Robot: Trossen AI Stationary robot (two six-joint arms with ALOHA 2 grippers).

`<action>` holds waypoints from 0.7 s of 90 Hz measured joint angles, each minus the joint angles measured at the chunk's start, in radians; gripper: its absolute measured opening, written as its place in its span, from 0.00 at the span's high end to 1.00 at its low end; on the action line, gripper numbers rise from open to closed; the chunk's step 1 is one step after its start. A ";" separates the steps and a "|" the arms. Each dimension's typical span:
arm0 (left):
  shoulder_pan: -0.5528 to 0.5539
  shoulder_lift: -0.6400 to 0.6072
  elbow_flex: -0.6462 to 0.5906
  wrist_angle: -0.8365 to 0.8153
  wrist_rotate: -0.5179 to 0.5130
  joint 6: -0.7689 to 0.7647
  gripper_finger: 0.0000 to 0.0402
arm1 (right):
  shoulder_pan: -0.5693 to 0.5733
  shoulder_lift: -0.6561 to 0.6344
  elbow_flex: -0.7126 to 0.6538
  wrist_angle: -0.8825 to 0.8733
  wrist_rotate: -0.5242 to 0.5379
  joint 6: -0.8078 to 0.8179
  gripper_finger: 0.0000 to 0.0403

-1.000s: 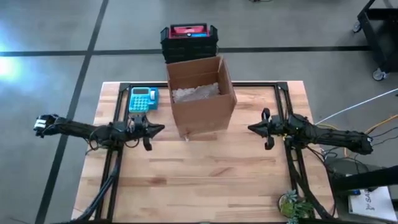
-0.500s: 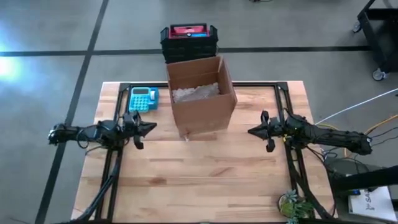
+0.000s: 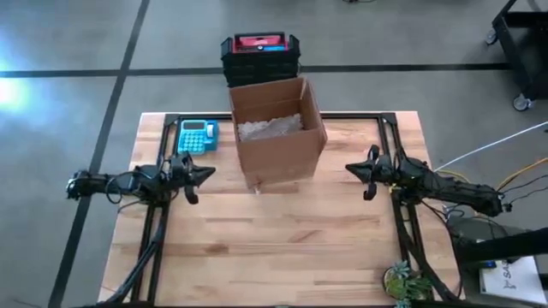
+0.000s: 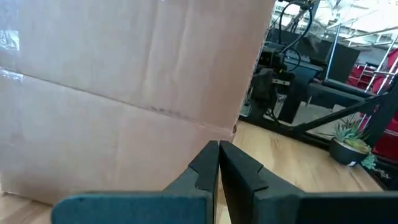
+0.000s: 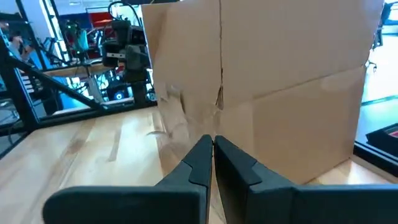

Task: Wrap mug
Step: Return to Home Position

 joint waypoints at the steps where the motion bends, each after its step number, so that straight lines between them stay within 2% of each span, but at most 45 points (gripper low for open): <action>1: 0.000 0.001 0.000 0.000 0.000 0.000 1.00 | 0.000 0.001 0.000 0.000 0.000 -0.001 0.99; 18: 0.000 0.035 -0.001 0.006 0.000 0.000 0.99 | 0.001 0.002 0.000 0.009 -0.083 -0.006 0.99; 39: 0.000 0.085 -0.001 0.009 0.000 0.000 1.00 | 0.000 0.013 0.000 0.008 -0.083 0.115 0.99; 63: 0.000 0.145 -0.001 0.010 0.000 -0.001 0.99 | 0.000 0.012 0.000 0.008 -0.085 0.112 0.99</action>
